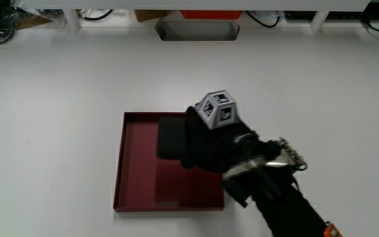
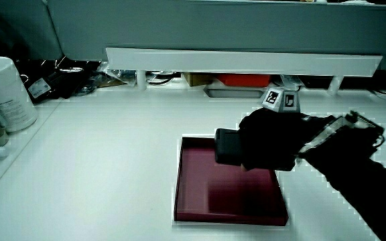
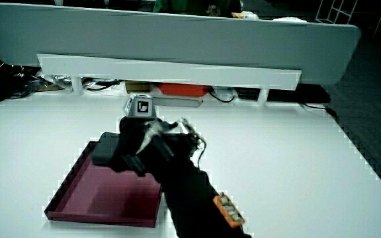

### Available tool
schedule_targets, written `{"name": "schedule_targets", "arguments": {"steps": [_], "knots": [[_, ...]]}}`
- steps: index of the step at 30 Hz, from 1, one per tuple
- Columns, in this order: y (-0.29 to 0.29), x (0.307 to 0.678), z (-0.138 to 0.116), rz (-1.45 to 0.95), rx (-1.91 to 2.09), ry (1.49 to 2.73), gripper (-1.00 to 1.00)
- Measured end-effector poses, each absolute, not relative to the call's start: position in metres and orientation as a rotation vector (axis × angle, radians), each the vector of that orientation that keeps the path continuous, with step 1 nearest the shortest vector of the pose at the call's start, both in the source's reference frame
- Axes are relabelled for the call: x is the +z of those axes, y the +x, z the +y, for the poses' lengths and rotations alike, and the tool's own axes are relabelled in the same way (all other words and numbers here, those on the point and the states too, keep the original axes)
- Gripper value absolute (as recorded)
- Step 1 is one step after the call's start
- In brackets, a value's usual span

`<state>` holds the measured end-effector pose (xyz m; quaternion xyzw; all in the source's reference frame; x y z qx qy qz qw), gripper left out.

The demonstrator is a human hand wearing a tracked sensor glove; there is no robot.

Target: Place battery into plate

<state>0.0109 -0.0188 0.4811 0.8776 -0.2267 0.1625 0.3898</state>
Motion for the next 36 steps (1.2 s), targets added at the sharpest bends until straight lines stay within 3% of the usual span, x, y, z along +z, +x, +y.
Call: {"name": "schedule_targets", "arguments": {"steps": [14, 21, 34, 36], "knots": [[-0.012, 0.55, 0.01, -0.539, 0.264, 2.11, 0.0], [-0.009, 0.552, 0.008, -0.508, 0.28, 2.079, 0.0], [0.001, 0.547, 0.01, -0.485, 0.265, 2.038, -0.59], [0.007, 0.544, 0.007, -0.517, 0.319, 1.985, -0.68]]}}
